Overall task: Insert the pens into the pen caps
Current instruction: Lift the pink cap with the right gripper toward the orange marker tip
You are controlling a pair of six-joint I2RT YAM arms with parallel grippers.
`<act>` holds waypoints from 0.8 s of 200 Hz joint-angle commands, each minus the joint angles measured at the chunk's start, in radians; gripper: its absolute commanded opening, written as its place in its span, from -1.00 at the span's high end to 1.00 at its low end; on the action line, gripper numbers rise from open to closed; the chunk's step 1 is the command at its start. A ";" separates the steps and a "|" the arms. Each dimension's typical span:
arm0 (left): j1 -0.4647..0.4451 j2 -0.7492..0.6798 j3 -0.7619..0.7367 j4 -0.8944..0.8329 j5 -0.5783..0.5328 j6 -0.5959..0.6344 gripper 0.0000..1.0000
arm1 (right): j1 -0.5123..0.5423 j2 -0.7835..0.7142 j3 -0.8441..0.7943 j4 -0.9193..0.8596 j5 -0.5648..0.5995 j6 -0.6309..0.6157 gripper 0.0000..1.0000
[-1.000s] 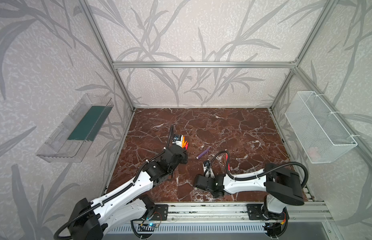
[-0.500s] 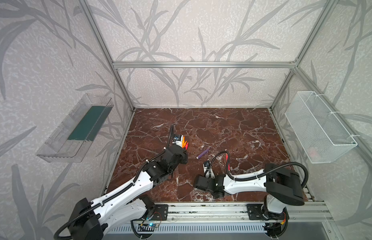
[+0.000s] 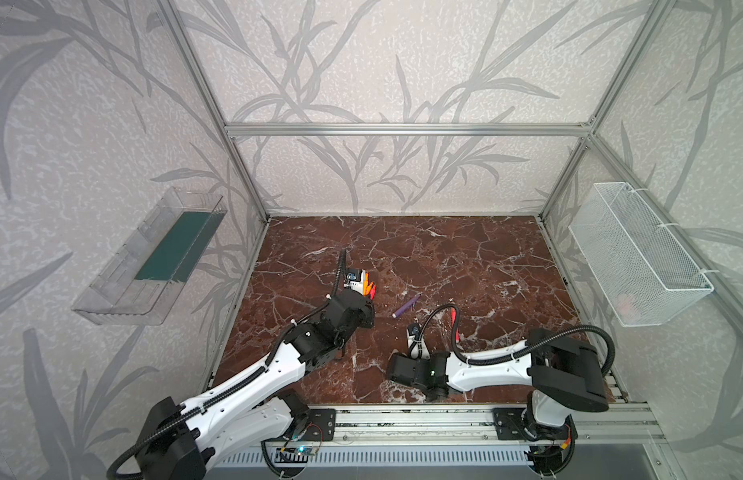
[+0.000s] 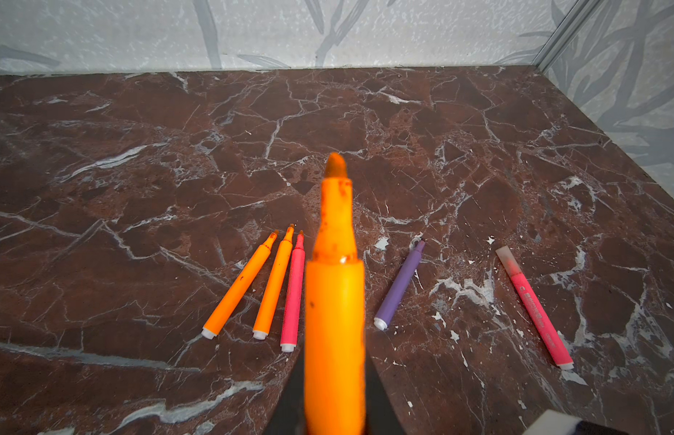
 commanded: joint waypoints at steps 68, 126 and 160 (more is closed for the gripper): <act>-0.001 -0.023 0.000 -0.007 -0.021 -0.001 1.00 | -0.011 -0.204 -0.114 -0.041 0.071 0.025 0.85; 0.000 -0.045 -0.003 -0.001 -0.011 -0.017 1.00 | -0.195 -0.515 -0.218 0.101 0.035 -0.117 0.92; 0.000 -0.073 -0.005 0.000 0.034 -0.030 1.00 | -0.294 -0.607 -0.181 0.146 -0.001 -0.205 0.94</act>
